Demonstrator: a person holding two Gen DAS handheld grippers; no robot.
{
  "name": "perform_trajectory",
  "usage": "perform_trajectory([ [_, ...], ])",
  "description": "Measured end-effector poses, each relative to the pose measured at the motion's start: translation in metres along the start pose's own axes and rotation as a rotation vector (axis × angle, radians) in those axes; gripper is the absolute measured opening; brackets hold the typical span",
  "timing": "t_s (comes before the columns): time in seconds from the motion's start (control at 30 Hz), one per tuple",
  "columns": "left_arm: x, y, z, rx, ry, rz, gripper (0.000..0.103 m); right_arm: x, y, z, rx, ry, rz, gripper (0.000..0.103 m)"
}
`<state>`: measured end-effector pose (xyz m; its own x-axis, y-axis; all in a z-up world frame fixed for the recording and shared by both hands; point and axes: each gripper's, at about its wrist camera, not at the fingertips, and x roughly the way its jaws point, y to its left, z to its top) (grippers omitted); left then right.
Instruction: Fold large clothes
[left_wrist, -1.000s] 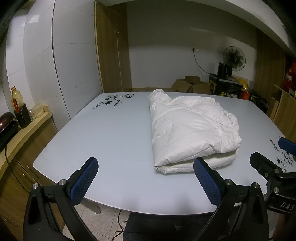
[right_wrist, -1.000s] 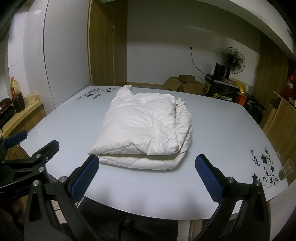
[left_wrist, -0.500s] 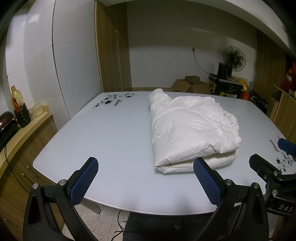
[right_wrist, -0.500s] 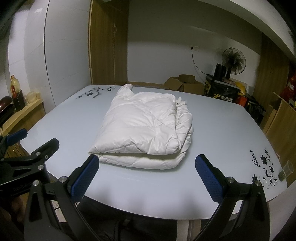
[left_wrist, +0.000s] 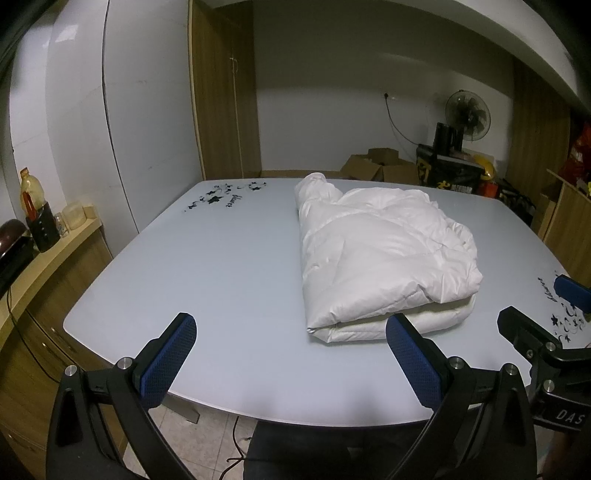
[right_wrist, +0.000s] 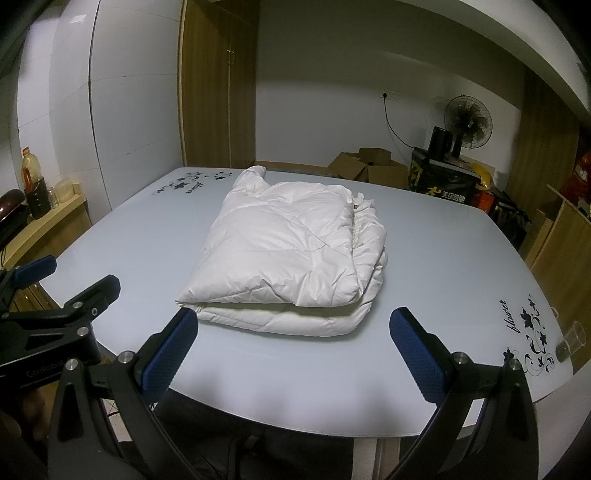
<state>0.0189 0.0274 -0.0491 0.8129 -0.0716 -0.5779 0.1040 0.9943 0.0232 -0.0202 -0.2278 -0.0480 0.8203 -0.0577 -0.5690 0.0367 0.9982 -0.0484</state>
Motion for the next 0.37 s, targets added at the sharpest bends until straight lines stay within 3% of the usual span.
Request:
perform_trajectory([
  [0.37, -0.0052, -0.0041, -0.0041, 0.020, -0.039, -0.021, 0.103, -0.0001, -0.0008, 0.0002, -0.001, 0.002, 0.002, 0.103],
])
